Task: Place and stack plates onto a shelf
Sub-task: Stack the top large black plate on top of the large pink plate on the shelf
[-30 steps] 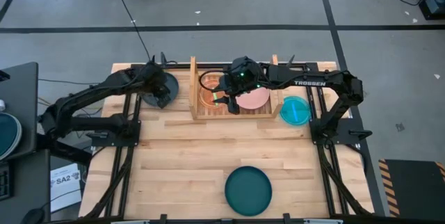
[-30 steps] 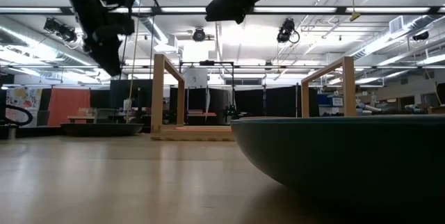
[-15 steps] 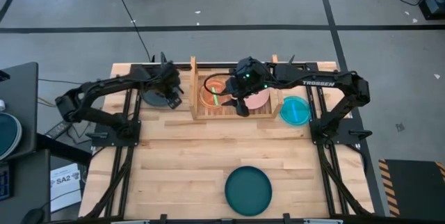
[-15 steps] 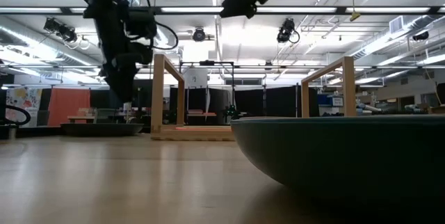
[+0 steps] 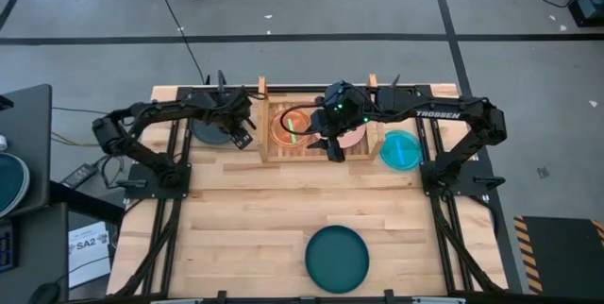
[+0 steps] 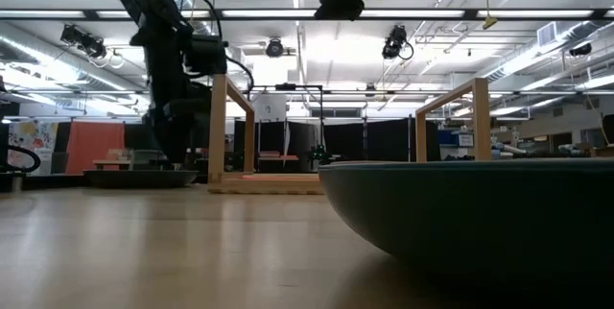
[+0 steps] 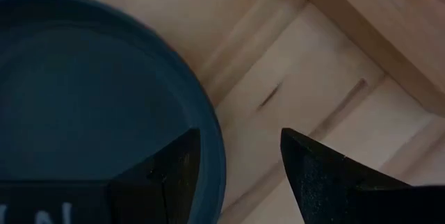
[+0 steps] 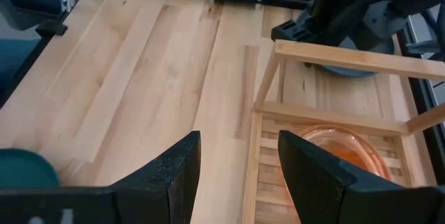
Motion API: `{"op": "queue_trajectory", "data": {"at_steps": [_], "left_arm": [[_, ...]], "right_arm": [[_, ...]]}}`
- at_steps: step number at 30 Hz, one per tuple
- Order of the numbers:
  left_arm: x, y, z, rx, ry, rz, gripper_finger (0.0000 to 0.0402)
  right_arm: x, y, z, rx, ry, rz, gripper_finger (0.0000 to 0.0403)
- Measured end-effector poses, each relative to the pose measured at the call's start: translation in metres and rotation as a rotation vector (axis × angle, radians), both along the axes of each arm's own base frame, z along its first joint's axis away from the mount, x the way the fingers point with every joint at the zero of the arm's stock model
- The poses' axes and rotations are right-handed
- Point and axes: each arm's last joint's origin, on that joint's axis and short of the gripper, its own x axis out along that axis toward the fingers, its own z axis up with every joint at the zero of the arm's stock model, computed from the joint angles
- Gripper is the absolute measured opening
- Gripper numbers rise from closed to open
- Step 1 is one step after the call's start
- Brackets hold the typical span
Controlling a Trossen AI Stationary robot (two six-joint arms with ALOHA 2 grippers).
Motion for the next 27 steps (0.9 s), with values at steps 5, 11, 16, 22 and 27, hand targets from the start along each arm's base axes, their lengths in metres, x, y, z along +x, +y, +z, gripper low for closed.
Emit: {"op": "queue_trajectory", "data": {"at_steps": [5,11,16,22,27], "left_arm": [[0.002,0.006,-0.010,-0.015,0.020,0.014,0.0206],[0.001,0.013,-0.020,-0.027,0.041,0.028,0.0206],[0.001,0.014,-0.020,0.014,0.074,0.035,0.0206],[0.000,0.015,-0.020,0.050,0.104,0.048,0.0202],[-0.001,0.015,-0.020,0.046,0.101,0.064,0.0181]], "right_arm": [[0.000,0.000,0.000,0.000,0.003,-0.001,0.0199],[-0.001,-0.001,-0.001,-0.014,0.019,-0.020,0.0199],[-0.001,-0.001,-0.002,-0.014,0.023,-0.020,0.0199],[-0.001,-0.001,-0.002,-0.013,0.024,-0.020,0.0199],[-0.001,-0.001,-0.002,-0.013,0.025,-0.020,0.0199]]}}
